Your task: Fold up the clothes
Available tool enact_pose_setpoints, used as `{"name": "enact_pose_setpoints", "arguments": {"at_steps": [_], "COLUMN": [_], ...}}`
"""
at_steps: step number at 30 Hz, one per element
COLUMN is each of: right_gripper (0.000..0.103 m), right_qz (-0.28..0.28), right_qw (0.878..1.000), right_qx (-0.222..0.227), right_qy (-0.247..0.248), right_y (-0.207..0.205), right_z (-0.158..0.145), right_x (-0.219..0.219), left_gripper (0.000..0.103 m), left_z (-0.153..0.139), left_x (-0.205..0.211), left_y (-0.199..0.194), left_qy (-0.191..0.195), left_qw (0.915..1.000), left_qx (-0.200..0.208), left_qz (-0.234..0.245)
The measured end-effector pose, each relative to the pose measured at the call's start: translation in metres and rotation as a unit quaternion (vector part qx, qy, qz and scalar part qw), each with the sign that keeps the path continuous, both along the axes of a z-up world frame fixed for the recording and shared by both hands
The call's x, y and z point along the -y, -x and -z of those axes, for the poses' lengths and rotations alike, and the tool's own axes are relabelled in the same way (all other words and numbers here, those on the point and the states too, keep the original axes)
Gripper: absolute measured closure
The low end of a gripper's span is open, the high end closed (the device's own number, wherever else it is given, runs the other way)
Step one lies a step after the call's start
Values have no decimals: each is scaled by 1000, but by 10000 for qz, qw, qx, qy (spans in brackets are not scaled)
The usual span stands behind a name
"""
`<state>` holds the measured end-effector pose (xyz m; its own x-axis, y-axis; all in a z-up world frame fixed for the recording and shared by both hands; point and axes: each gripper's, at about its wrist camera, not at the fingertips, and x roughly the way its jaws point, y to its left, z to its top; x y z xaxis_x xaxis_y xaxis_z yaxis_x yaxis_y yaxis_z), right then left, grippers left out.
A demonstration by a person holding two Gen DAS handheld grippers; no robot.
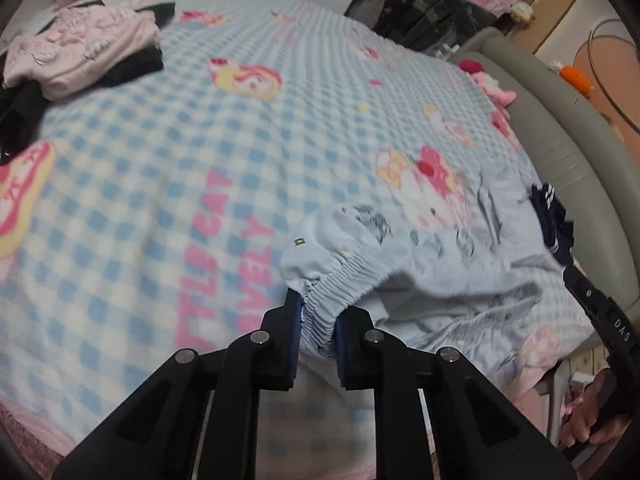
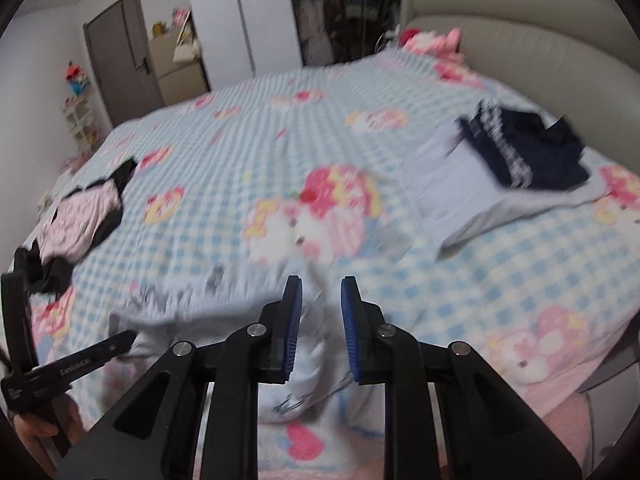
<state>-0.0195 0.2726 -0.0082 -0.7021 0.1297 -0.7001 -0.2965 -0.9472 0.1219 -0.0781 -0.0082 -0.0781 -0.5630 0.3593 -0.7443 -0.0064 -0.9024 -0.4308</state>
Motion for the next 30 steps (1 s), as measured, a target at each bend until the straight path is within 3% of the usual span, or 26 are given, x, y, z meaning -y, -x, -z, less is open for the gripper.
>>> {"name": "enact_pose_setpoints", "arguments": {"at_steps": [5, 8, 10, 15, 18, 20, 21, 22, 24, 25, 28, 30], "right_gripper": [80, 71, 55, 35, 33, 44, 66, 77, 82, 83, 84, 84], "right_qz": [-553, -852, -950, -1068, -1157, -1224, -1200, -1189, -1172, -1138, -941, -774], "right_qw": [9977, 9936, 9911, 9879, 9853, 9805, 9789, 9792, 9802, 9816, 9882, 9929], "right_qx": [288, 568, 790, 897, 1102, 1355, 1483, 1457, 1370, 1247, 873, 647], "right_qy": [283, 479, 491, 676, 604, 725, 728, 757, 823, 893, 838, 637], "right_y": [8, 14, 20, 26, 32, 36, 38, 36, 32, 29, 20, 15], "right_z": [4, 23, 36, 51, 67, 84, 92, 91, 89, 83, 60, 45], "right_x": [10, 32, 45, 62, 71, 74, 75, 73, 68, 62, 47, 38], "left_gripper": [90, 90, 90, 90, 90, 89, 89, 85, 59, 54, 51, 51], "left_z": [-21, -27, -31, -41, -36, -22, -16, -12, -7, -5, 2, 2], "left_x": [23, 36, 44, 62, 64, 57, 52, 47, 36, 30, 13, 8], "left_y": [-7, -16, -21, -44, -49, -40, -35, -32, -26, -23, -14, -11], "left_qy": [-16, -42, -60, -94, -96, -115, -102, 20, 506, 749, 1472, 1641], "left_qw": [9990, 9981, 9973, 9949, 9964, 9995, 9999, 9999, 9982, 9964, 9867, 9834], "left_qx": [-299, -391, -453, -661, -609, -243, -67, 24, 118, 165, 306, 312], "left_qz": [-318, -468, -569, -755, -575, -185, 0, 124, 288, 369, 612, 702]}}
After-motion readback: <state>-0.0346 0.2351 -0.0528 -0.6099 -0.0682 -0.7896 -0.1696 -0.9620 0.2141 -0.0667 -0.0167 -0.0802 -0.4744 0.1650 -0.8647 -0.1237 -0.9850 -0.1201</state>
